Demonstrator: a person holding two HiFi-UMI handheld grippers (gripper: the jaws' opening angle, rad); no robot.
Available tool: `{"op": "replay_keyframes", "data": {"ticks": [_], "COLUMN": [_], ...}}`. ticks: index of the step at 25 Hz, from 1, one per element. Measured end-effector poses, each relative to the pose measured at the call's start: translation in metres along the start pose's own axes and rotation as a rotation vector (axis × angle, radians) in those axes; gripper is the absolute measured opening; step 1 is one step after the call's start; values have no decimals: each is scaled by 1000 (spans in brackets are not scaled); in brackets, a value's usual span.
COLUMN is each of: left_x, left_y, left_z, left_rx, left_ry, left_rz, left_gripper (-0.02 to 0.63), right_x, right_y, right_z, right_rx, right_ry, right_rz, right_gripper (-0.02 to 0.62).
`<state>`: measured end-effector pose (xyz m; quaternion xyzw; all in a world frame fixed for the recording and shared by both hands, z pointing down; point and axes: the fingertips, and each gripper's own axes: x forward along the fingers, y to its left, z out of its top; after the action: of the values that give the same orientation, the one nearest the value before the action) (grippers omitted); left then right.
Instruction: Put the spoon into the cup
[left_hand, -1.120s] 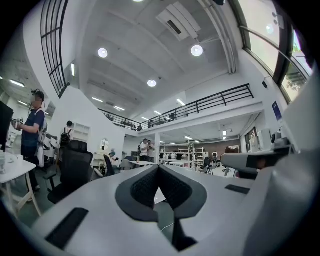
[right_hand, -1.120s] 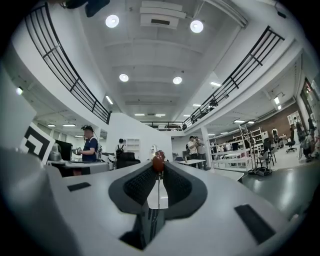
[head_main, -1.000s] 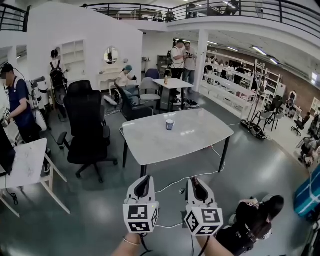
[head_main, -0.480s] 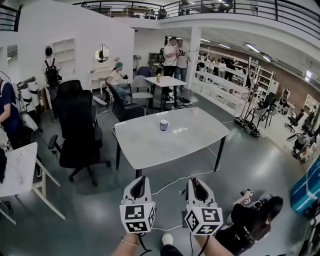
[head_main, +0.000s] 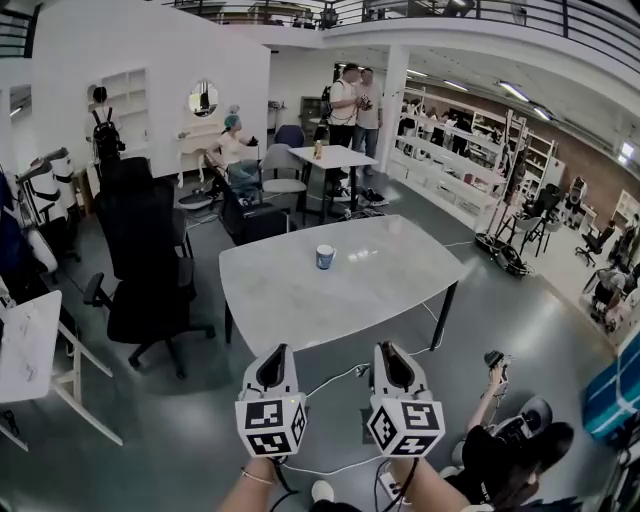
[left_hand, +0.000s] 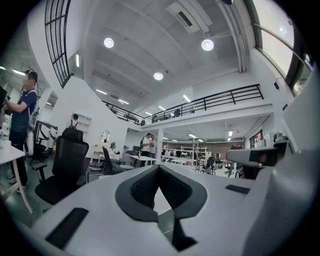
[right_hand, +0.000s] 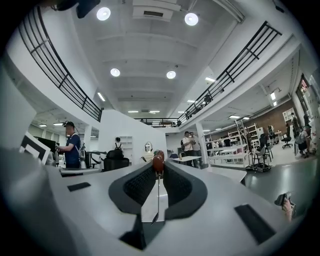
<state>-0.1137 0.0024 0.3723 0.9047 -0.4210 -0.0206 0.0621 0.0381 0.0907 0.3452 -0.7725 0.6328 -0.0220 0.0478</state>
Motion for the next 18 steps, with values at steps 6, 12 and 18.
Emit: {"op": "replay_keyframes", "data": {"ticks": [6, 12, 18], "left_x": [78, 133, 176], "left_y": [-5, -14, 1], "left_z": [2, -7, -15], "left_rx": [8, 59, 49], "left_ry": [-6, 19, 45], "left_rz": [-1, -2, 26], "left_gripper": [15, 15, 15], "right_x": [60, 107, 150], "right_y": [-37, -73, -96], "right_z": [1, -8, -19], "right_rx": [0, 23, 64], "right_ry": [-4, 8, 25], "right_rz": [11, 18, 23], "right_gripper": [66, 66, 66]}}
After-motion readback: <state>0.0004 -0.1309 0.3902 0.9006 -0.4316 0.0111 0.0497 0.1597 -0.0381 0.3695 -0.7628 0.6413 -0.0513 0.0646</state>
